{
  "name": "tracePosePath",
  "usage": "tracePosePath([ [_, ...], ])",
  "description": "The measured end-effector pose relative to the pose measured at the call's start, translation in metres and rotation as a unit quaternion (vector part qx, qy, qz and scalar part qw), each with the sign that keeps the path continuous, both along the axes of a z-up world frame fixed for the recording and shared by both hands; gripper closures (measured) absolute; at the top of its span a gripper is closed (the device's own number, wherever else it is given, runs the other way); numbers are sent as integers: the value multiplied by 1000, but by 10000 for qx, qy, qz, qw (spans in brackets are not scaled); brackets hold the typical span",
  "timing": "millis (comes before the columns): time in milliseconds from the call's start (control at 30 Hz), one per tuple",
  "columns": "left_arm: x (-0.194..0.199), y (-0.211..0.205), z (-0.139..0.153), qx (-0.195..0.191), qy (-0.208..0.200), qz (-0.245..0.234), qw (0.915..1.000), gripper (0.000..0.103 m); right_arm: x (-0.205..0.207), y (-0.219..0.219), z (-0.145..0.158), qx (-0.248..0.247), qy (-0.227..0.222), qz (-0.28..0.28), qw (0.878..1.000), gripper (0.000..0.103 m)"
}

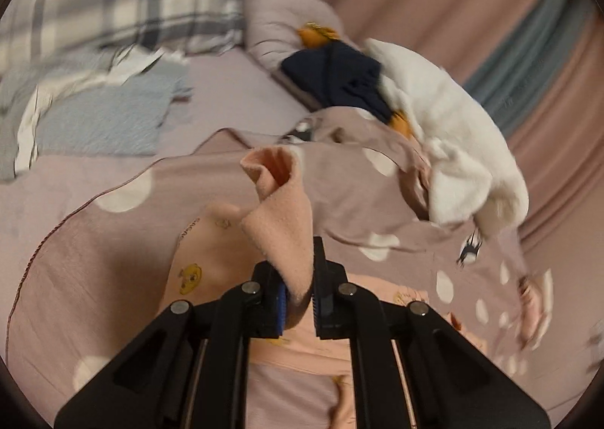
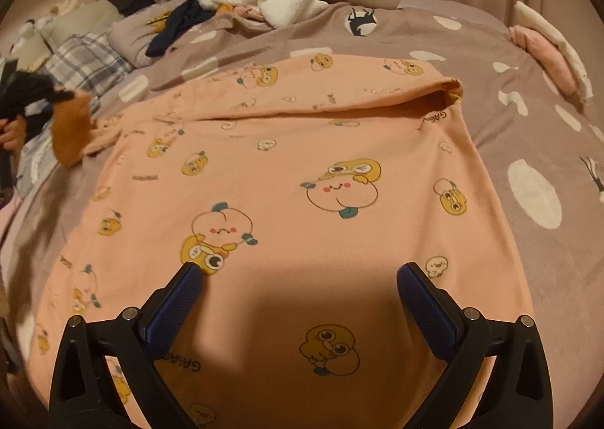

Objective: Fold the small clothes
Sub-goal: 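Grasp the other sleeve cuff with the left tool and lift it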

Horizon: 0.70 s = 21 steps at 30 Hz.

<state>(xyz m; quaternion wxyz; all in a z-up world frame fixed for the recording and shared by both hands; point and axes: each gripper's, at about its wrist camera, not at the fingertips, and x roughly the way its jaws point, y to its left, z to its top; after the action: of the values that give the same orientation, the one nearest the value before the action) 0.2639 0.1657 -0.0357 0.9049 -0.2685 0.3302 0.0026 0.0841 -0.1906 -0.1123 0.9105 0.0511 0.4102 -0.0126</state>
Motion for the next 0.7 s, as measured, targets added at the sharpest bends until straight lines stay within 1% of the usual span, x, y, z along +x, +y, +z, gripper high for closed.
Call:
tracePosePath([
  [33, -3, -13, 4, 79, -50, -76, 9999, 94, -2, 1, 3, 13, -62, 99, 9999, 0],
  [100, -5, -41, 10, 95, -67, -285, 9995, 94, -10, 4, 11, -71, -237, 267, 9993, 0],
  [200, -9, -65, 14, 65, -52, -364, 9993, 94, -24, 4, 22, -291, -436, 323, 9981, 0],
  [267, -9, -84, 14, 6, 25, -490, 9988, 94, -31, 0, 29, -276, -433, 466, 9976, 0],
  [300, -9, -92, 14, 3, 64, -524, 9986, 94, -35, -5, 33, -188, -437, 503, 9976, 0],
  [400, -6, -126, 14, 66, 106, -668, 9977, 94, -44, -29, 42, 177, -620, 240, 9976, 0],
  [500, -3, -158, 12, 81, 137, -813, 9966, 94, -48, -52, 45, 518, -649, 163, 9964, 0],
  [600, 1, -193, 6, 84, 183, -1013, 9947, 94, -50, -68, 42, 544, -595, 53, 9967, 0],
  [700, 5, -219, -6, -119, 340, -1119, 9931, 94, -53, -83, 40, 607, -528, -180, 9966, 0],
])
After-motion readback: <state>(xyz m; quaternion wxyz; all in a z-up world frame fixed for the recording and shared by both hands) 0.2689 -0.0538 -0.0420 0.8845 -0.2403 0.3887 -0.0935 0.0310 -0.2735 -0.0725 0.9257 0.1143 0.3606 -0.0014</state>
